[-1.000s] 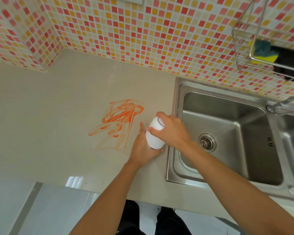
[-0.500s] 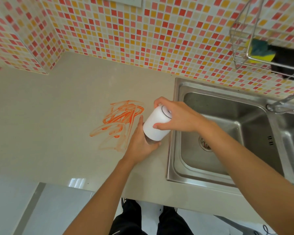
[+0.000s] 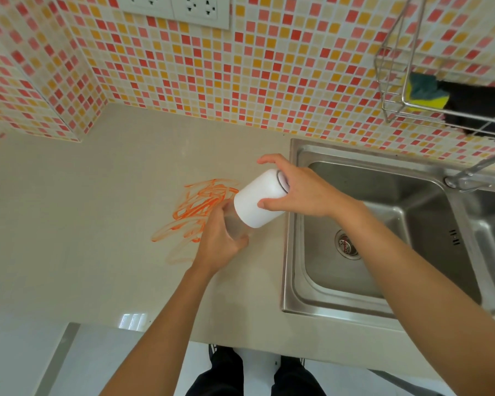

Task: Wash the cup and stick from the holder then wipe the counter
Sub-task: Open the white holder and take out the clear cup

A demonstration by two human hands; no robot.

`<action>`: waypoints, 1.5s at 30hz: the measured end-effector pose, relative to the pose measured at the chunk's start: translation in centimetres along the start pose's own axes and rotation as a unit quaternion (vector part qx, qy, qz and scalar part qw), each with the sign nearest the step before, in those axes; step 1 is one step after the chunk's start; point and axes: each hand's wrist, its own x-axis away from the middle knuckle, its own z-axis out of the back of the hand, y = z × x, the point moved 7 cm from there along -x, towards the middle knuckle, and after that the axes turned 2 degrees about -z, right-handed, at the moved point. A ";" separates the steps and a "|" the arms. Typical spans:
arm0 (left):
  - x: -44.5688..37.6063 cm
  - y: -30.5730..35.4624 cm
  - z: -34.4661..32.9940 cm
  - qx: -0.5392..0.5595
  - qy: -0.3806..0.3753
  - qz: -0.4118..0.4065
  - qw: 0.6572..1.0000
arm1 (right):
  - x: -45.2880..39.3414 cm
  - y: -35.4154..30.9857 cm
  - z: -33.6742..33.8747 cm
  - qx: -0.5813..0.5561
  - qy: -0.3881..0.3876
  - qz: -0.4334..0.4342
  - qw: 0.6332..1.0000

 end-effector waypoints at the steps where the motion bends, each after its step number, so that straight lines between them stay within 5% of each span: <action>1: 0.1 -0.4 0.2 0.002 0.006 0.006 1.000 | -0.1 0.2 -0.1 -0.006 0.004 -0.001 1.000; 7: 0.8 -2.0 1.4 0.032 0.049 0.046 0.997 | -0.6 3.5 -0.3 -0.136 0.059 -0.068 0.987; 11: 1.2 -2.9 1.9 0.042 0.078 0.076 0.993 | -0.3 7.8 -1.9 -0.319 0.132 -0.159 0.925; 16: 1.5 -3.0 2.0 0.042 0.090 0.075 0.992 | 0.1 11.5 -6.3 -0.513 0.072 -0.222 0.826; 20: 1.8 -2.6 2.5 0.073 0.112 0.081 0.988 | 0.7 11.8 -9.3 -0.572 0.000 -0.227 0.788; 24: 1.8 -2.7 2.8 0.076 0.122 0.083 0.986 | 0.4 11.8 -10.2 -0.375 0.045 -0.218 0.900; 26: 1.8 -2.9 2.9 0.078 0.128 0.079 0.986 | 0.3 11.2 -10.2 -0.309 0.081 -0.194 0.927; 35: 2.0 -3.2 3.5 0.034 0.153 0.069 0.985 | -0.6 10.2 -10.8 -0.206 0.143 -0.118 0.961; 45: 2.8 -1.6 4.4 0.065 0.176 0.028 0.982 | -0.1 11.2 -10.9 -0.181 0.111 -0.097 0.972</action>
